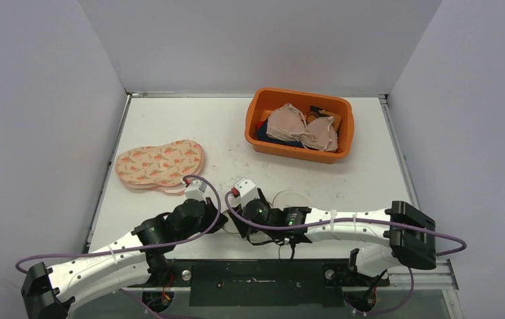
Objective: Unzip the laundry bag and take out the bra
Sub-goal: Pick up the bra from the laundry bag.
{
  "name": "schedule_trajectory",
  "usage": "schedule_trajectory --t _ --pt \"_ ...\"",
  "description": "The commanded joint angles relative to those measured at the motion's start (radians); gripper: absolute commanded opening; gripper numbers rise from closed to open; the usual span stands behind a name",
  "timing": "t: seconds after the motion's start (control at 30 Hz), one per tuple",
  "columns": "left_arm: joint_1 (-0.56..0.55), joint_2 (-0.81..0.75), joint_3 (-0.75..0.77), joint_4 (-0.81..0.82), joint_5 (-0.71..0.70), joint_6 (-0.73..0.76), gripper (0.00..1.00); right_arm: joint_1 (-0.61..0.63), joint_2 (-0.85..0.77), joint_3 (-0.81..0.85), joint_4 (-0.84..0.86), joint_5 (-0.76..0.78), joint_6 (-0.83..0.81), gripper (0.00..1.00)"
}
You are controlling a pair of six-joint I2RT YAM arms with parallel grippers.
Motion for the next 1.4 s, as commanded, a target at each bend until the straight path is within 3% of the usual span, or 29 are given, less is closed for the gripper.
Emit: schedule_trajectory --t 0.0,0.13,0.23,0.43,0.67,0.97,1.03,1.1,1.17,1.27,1.37 --pt "0.004 -0.015 -0.004 0.031 -0.016 0.011 0.0 0.016 0.034 0.05 0.053 0.026 0.021 0.65" --pt "0.005 -0.013 -0.01 0.038 -0.012 0.01 0.0 0.022 0.065 0.056 0.057 0.046 0.029 0.69" --pt "0.004 -0.013 -0.016 0.046 -0.007 0.007 0.0 0.026 0.101 0.073 0.03 0.077 0.032 0.67" --pt "0.004 -0.015 -0.029 0.051 -0.003 0.001 0.0 0.042 0.096 0.058 -0.007 0.17 0.05 0.33" --pt "0.004 -0.002 -0.036 0.064 -0.009 -0.003 0.0 0.044 -0.01 -0.01 0.011 0.176 0.077 0.06" --pt "0.005 -0.001 -0.035 0.066 -0.006 -0.01 0.0 0.04 -0.149 -0.093 0.057 0.112 0.089 0.06" --pt "0.005 -0.014 -0.028 0.066 0.004 -0.014 0.02 0.049 -0.171 -0.102 0.088 0.07 0.07 0.24" --pt "0.005 -0.027 -0.019 0.063 0.021 -0.02 0.15 0.064 -0.187 -0.106 0.101 0.041 0.057 0.37" --pt "0.005 -0.042 -0.007 0.053 0.033 -0.027 0.29 0.076 -0.185 -0.104 0.096 0.025 0.031 0.41" --pt "0.004 -0.062 0.001 0.041 0.05 -0.047 0.45 0.091 -0.158 -0.102 0.071 0.015 0.005 0.39" --pt "0.004 -0.075 0.002 0.03 0.082 -0.076 0.53 0.115 -0.147 -0.11 0.06 0.016 -0.007 0.33"
